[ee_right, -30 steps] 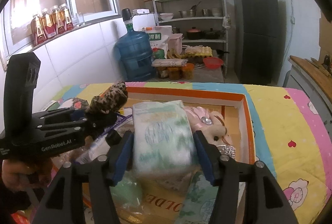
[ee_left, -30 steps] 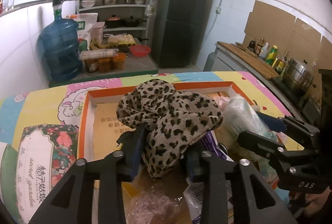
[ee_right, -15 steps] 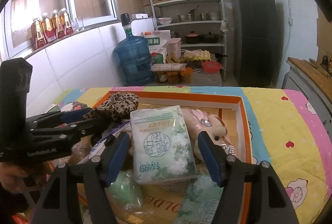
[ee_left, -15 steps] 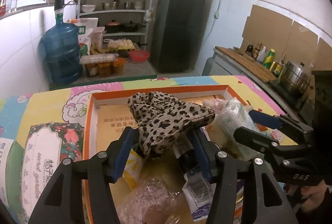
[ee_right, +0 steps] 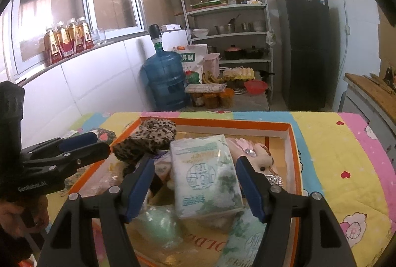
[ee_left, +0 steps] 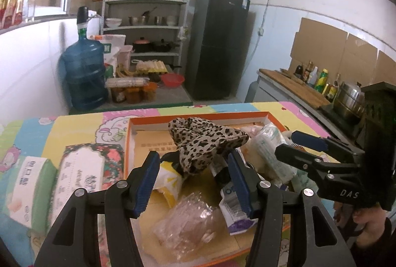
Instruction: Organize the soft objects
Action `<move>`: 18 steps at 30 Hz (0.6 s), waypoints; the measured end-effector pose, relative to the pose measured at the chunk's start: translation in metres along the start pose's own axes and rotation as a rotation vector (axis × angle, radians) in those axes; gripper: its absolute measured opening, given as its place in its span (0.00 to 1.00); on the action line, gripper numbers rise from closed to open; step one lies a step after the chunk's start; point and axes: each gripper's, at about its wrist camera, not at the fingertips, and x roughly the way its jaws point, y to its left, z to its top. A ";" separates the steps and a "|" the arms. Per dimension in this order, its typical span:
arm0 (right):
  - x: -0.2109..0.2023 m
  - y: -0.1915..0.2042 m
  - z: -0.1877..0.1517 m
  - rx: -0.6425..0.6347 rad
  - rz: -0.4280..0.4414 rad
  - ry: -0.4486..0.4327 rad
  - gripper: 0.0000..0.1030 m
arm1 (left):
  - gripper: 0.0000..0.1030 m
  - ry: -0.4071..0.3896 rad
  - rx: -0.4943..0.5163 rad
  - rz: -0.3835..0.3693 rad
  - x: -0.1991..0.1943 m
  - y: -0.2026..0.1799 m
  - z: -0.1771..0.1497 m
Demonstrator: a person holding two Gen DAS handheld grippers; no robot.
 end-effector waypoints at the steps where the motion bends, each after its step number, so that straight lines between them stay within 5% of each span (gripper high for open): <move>1: -0.004 0.003 0.000 -0.003 -0.005 -0.006 0.66 | 0.57 -0.004 -0.002 0.002 -0.003 0.001 0.000; 18: -0.061 0.077 -0.012 -0.006 -0.138 -0.106 0.66 | 0.57 -0.149 -0.056 0.123 -0.097 0.010 -0.031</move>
